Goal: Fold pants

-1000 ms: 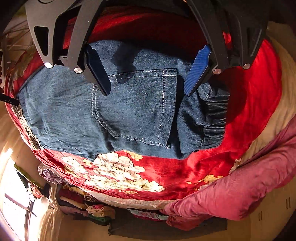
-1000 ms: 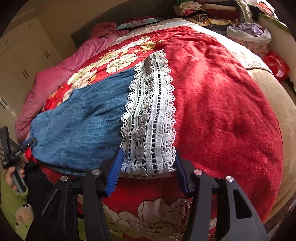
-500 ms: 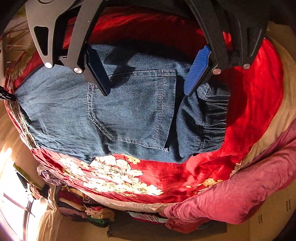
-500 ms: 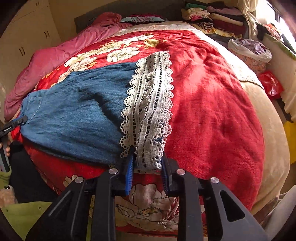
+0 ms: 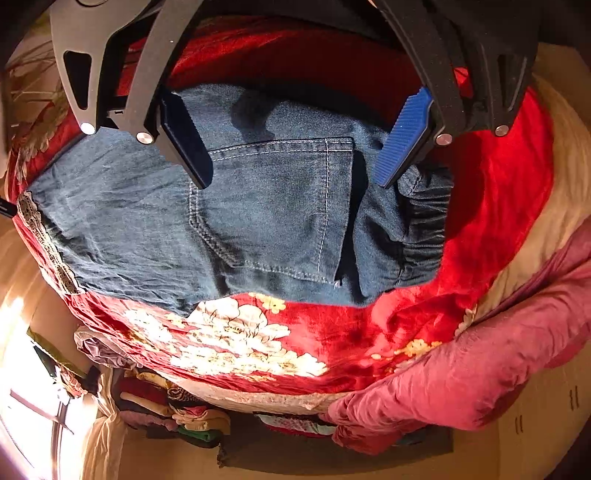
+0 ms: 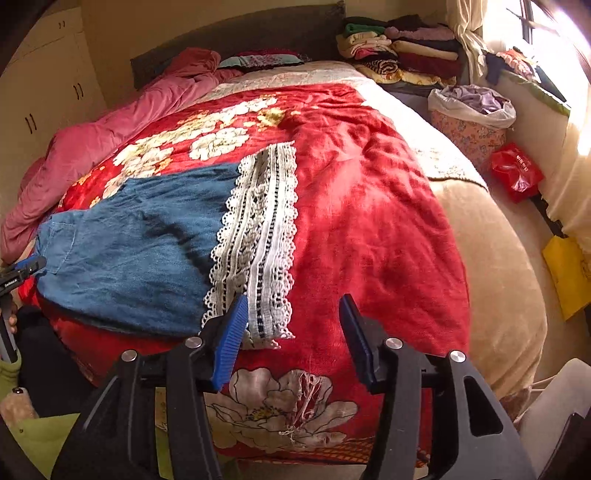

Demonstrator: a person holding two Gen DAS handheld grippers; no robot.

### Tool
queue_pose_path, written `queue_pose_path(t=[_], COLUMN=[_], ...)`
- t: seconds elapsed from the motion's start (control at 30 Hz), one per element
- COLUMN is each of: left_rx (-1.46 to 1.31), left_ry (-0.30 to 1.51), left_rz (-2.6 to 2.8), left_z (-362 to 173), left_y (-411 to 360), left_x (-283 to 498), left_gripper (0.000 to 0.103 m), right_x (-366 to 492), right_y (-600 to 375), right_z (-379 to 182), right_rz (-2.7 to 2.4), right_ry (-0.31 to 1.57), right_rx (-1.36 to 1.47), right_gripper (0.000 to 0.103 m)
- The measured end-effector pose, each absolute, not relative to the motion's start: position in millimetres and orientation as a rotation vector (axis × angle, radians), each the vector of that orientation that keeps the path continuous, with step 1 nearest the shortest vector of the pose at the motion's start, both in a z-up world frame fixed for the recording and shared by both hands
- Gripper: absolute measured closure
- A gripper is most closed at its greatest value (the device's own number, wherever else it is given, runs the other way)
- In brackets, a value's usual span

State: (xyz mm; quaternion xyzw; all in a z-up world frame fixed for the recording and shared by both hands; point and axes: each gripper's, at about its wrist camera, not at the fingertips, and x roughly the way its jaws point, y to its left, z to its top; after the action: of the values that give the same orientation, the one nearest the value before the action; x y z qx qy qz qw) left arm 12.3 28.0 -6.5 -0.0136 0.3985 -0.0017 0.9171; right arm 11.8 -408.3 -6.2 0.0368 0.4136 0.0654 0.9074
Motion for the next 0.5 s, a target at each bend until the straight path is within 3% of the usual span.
queue_pose_path(t=[0.23, 0.5], left_rx=[0.027, 0.118], left_ry=[0.746, 0.811], left_rz=[-0.098, -0.17], left_z=[21, -8], left_y=[-16, -64], left_x=[7, 28], left_gripper=[0.016, 0.014], right_x=[20, 66], right_y=[-365, -282], right_z=[10, -6], right_rz=[0.261, 0.394], right_ry=[0.765, 0.793], right_rx=[0.057, -0.072], right_gripper=[0.053, 0.053])
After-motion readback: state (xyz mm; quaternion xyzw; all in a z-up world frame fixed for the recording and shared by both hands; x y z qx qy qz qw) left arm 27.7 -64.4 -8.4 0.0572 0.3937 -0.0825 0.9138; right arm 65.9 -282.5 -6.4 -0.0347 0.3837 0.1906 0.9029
